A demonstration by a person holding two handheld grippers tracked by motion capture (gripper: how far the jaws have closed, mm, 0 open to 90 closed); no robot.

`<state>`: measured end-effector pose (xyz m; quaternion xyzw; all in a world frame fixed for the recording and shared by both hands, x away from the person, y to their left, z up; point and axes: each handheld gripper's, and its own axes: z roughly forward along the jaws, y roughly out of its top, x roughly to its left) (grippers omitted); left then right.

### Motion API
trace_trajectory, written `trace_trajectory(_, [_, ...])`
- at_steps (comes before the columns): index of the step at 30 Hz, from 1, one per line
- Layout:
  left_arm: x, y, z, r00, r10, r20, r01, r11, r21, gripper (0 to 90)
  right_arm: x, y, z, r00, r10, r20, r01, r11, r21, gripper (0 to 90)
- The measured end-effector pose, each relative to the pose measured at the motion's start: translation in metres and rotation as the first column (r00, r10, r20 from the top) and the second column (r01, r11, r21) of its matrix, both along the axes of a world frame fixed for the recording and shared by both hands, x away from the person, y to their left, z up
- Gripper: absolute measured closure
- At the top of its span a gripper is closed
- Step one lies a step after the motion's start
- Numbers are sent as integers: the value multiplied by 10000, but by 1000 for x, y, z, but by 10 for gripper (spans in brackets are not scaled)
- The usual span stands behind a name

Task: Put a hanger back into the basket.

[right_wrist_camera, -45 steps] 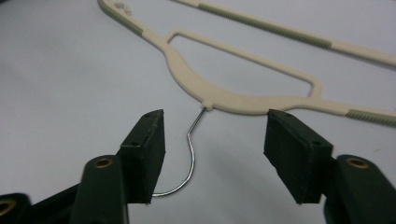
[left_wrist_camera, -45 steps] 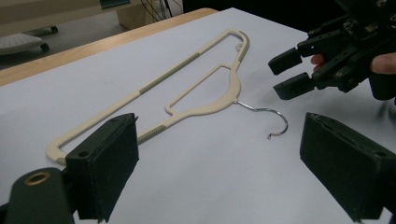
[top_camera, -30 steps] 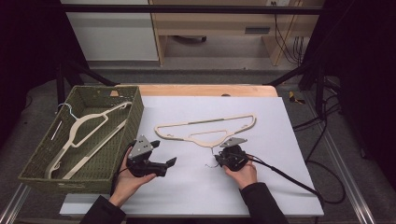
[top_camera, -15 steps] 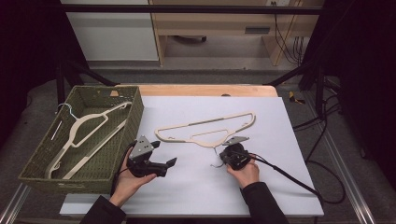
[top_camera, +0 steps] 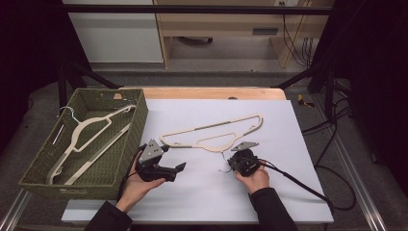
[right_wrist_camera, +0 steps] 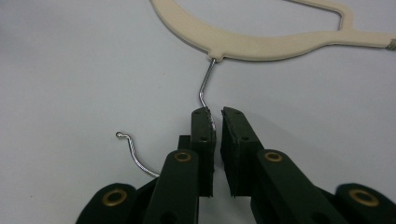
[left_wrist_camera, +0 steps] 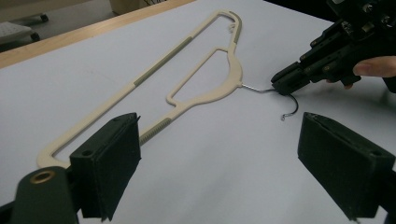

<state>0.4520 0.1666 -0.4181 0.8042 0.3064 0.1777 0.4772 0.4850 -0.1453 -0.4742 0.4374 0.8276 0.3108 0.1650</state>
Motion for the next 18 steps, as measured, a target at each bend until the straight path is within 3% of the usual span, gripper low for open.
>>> trace_trajectory(7, [13, -20, 3, 9999, -136, 40, 135, 9999, 36, 136, 1, 1, 1, 9984, -440, -346, 450, 9986, 290, 896])
trace_trajectory(10, [24, -32, 0, 9999, -141, 0, 140, 9992, 377, 138, 2, -1, 2, 9980, -463, -423, 482, 9978, 453, 896])
trace_trajectory(13, [36, -44, -7, 9997, -188, -160, 199, 9969, 757, 144, 1, -3, 6, 9988, -428, -221, 438, 9978, 502, 897])
trace_trajectory(18, [54, -63, -17, 9986, -393, -346, 439, 9886, 1439, 156, 0, -7, 17, 9994, -358, -12, 358, 9964, 763, 896])
